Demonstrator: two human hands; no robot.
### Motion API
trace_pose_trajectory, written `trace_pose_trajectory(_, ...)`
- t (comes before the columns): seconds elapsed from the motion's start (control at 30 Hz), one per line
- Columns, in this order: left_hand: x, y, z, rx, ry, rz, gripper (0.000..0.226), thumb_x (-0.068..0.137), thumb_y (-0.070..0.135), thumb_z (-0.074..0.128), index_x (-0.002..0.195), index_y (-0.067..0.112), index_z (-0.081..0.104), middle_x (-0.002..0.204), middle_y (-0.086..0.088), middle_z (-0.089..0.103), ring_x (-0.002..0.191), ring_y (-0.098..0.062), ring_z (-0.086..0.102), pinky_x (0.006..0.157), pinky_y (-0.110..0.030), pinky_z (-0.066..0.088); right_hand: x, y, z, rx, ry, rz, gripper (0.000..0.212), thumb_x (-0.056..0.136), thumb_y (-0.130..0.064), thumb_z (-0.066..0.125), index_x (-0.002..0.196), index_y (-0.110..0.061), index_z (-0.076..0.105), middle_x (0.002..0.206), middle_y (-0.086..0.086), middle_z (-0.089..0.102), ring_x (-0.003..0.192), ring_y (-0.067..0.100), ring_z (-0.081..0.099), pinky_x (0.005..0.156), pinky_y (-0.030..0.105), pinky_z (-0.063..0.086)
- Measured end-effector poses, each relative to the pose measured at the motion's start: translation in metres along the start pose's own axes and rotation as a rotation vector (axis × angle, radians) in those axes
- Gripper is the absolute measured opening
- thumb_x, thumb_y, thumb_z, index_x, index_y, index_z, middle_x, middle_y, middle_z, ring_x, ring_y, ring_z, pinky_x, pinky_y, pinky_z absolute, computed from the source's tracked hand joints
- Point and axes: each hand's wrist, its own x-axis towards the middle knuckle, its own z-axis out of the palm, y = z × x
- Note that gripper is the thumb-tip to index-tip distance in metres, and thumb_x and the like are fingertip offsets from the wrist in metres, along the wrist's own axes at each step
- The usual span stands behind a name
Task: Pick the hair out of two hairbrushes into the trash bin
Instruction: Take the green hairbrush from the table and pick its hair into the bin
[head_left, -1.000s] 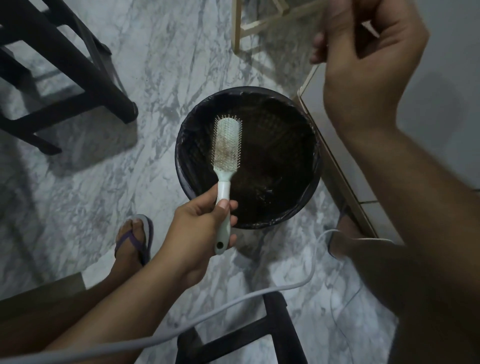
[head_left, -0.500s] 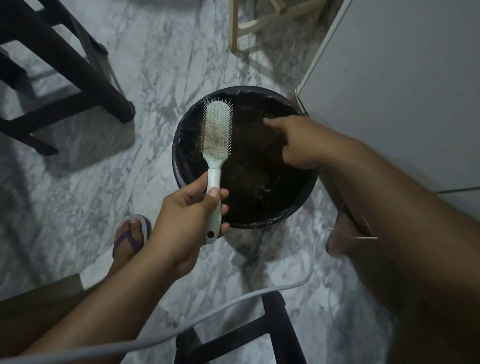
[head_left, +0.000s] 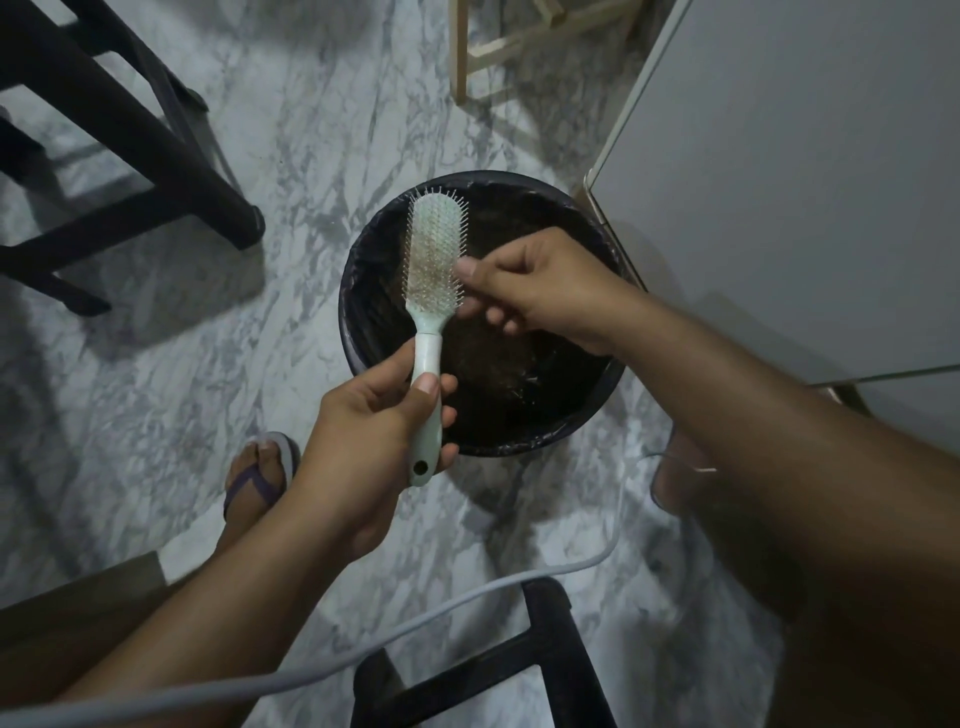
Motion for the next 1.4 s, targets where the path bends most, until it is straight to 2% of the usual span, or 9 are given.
trace_pose_trajectory(0.33, -0.002, -0.001, 0.003, -0.04, -0.005, -0.015, 0.035, 0.098, 0.011, 0.057, 0.128, 0.027, 0.066, 0.09, 0.003, 0.071, 0.076, -0.013, 0.061, 0.063, -0.032, 0.051, 0.01, 0.006, -0.008, -0.242, 0.401, -0.198, 0.03, 0.099, -0.027, 0.059, 0.081, -0.011, 0.077, 0.057, -0.009, 0.061, 0.047, -0.001, 0.048, 0.054, 0.014, 0.041)
trace_pose_trajectory(0.87, 0.001, -0.006, 0.0, -0.084, 0.172, -0.034, 0.036, 0.102, 0.011, 0.052, 0.136, 0.02, 0.06, 0.105, -0.003, 0.065, 0.082, -0.015, 0.058, 0.063, -0.035, 0.051, 0.009, -0.017, -0.064, 0.064, 1.03, -0.615, 0.031, 0.1, -0.026, 0.051, 0.077, -0.013, 0.068, 0.063, -0.008, 0.058, 0.059, 0.01, 0.056, 0.058, 0.034, 0.05)
trace_pose_trajectory(0.93, 0.004, -0.003, -0.002, -0.077, 0.18, 0.008, 0.037, 0.102, 0.012, 0.052, 0.137, 0.021, 0.059, 0.108, -0.002, 0.067, 0.085, -0.016, 0.059, 0.063, -0.035, 0.051, 0.009, -0.007, -0.06, -0.085, 0.924, -0.509, 0.029, 0.099, -0.022, 0.053, 0.079, -0.01, 0.07, 0.063, -0.007, 0.059, 0.058, 0.006, 0.056, 0.06, 0.028, 0.049)
trace_pose_trajectory(1.0, 0.004, 0.0, -0.004, -0.061, 0.181, 0.058, 0.037, 0.102, 0.013, 0.052, 0.137, 0.023, 0.059, 0.109, -0.002, 0.067, 0.087, -0.017, 0.059, 0.064, -0.034, 0.051, 0.007, 0.009, -0.049, -0.444, 0.558, -0.22, 0.028, 0.1, -0.021, 0.054, 0.083, -0.008, 0.072, 0.07, 0.0, 0.067, 0.066, 0.011, 0.064, 0.069, 0.028, 0.053)
trace_pose_trajectory(1.07, 0.004, 0.005, -0.003, -0.046, 0.174, 0.097, 0.038, 0.102, 0.013, 0.052, 0.137, 0.024, 0.059, 0.108, -0.001, 0.067, 0.087, -0.017, 0.059, 0.065, -0.034, 0.052, 0.0, 0.027, -0.036, -0.858, 0.074, 0.169, 0.026, 0.1, -0.027, 0.055, 0.104, -0.006, 0.07, 0.104, 0.013, 0.071, 0.099, 0.026, 0.067, 0.089, 0.038, 0.054)
trace_pose_trajectory(1.13, 0.005, 0.008, -0.002, -0.043, 0.158, 0.116, 0.038, 0.102, 0.012, 0.052, 0.137, 0.024, 0.06, 0.108, -0.001, 0.066, 0.086, -0.016, 0.059, 0.064, -0.033, 0.052, -0.005, 0.027, -0.028, -1.071, -0.21, 0.342, 0.042, 0.101, -0.03, 0.054, 0.134, -0.004, 0.053, 0.143, 0.02, 0.05, 0.134, 0.035, 0.046, 0.109, 0.043, 0.043)
trace_pose_trajectory(1.2, 0.005, 0.009, -0.002, -0.051, 0.153, 0.122, 0.038, 0.102, 0.012, 0.052, 0.136, 0.024, 0.06, 0.106, -0.001, 0.066, 0.084, -0.014, 0.059, 0.062, -0.031, 0.052, -0.007, 0.014, -0.028, -0.969, -0.158, 0.24, 0.054, 0.1, -0.03, 0.055, 0.146, -0.004, 0.041, 0.146, 0.016, 0.049, 0.138, 0.032, 0.044, 0.112, 0.038, 0.039)
trace_pose_trajectory(1.3, 0.003, 0.008, -0.002, -0.048, 0.152, 0.126, 0.038, 0.101, 0.012, 0.053, 0.136, 0.026, 0.06, 0.106, -0.001, 0.066, 0.083, -0.014, 0.059, 0.061, -0.03, 0.052, -0.008, -0.004, -0.038, -0.851, 0.034, 0.087, 0.057, 0.096, -0.013, 0.056, 0.151, -0.016, 0.04, 0.124, 0.003, 0.069, 0.121, 0.019, 0.06, 0.097, 0.024, 0.043)
trace_pose_trajectory(1.4, 0.002, 0.006, -0.003, -0.033, 0.139, 0.125, 0.038, 0.101, 0.012, 0.053, 0.137, 0.026, 0.06, 0.108, -0.002, 0.066, 0.083, -0.015, 0.059, 0.063, -0.031, 0.052, -0.014, -0.015, -0.052, -1.034, 0.058, 0.043, 0.073, 0.082, 0.005, 0.053, 0.148, -0.027, 0.045, 0.143, 0.007, 0.054, 0.127, 0.027, 0.054, 0.1, 0.035, 0.049)
